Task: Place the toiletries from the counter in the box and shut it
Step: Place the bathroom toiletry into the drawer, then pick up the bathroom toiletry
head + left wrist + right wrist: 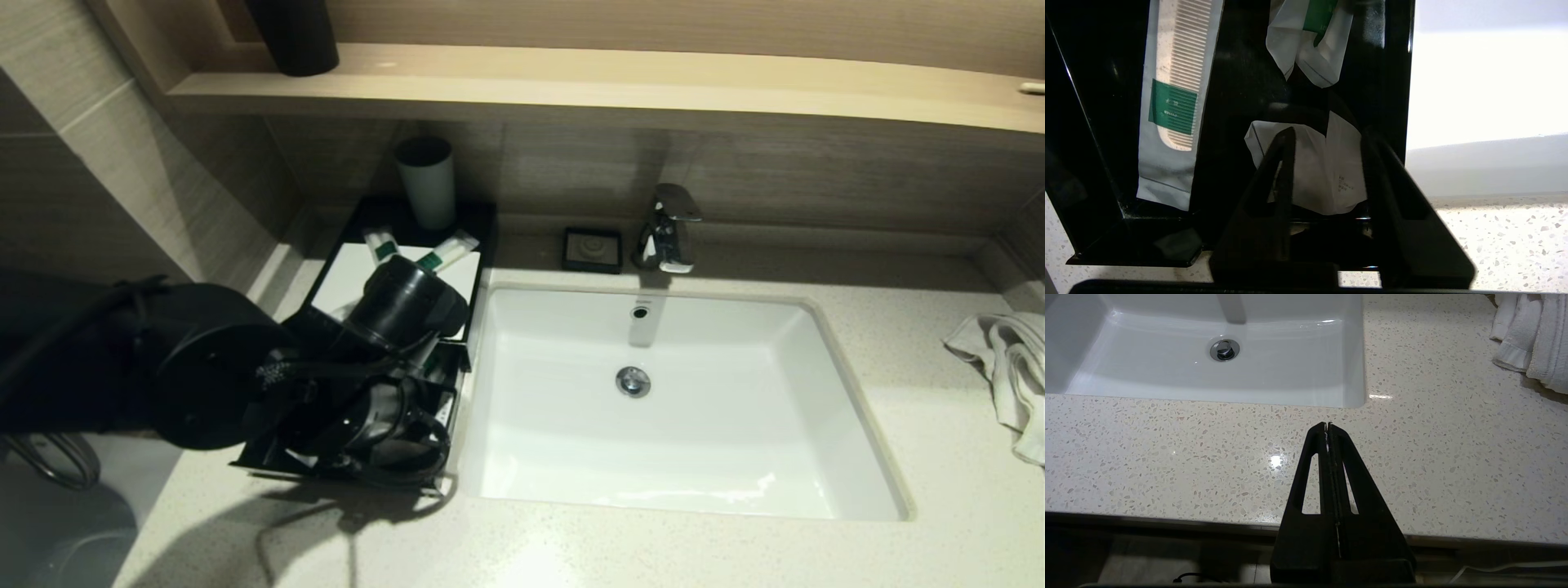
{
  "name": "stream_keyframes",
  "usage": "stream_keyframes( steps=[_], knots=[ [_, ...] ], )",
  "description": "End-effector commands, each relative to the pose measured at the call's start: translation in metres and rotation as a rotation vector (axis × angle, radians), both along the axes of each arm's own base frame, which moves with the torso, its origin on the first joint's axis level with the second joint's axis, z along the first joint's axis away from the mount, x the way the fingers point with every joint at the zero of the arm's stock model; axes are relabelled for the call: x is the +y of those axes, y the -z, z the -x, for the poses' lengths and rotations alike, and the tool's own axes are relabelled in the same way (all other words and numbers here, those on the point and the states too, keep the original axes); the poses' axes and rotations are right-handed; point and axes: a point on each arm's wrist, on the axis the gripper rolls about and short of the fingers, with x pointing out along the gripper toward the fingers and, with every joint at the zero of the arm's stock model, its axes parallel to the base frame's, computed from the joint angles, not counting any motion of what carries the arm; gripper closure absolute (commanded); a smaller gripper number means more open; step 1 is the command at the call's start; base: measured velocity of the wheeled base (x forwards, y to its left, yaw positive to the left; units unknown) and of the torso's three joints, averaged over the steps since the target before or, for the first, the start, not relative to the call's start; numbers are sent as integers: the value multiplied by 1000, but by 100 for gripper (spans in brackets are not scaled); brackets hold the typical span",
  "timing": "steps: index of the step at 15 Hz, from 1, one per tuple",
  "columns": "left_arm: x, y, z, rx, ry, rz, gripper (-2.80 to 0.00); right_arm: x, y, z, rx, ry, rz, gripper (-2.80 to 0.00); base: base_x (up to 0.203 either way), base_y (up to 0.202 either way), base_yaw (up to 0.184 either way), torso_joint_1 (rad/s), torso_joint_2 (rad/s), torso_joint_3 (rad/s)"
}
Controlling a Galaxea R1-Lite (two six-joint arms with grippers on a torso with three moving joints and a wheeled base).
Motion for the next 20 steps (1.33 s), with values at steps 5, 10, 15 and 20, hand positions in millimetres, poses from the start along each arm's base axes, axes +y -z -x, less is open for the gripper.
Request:
stream_keyframes(
  steps=[5,10,15,20],
  knots=[
    [2,-15,1,-62,-11,41,-280,0,0,0,0,0,-1,0,0,0,0,0,0,0],
    [7,-53,3,-189,-25,125,-280,0,0,0,-1,0,1,0,0,0,0,0,0,0],
    [23,-68,-6,-241,-58,115,0,0,0,0,-1,0,0,0,0,0,0,0,0,0],
    [62,-83,-37,-334,-158,68,0,0,0,0,0,0,0,0,0,0,0,0,0,0]
  ],
)
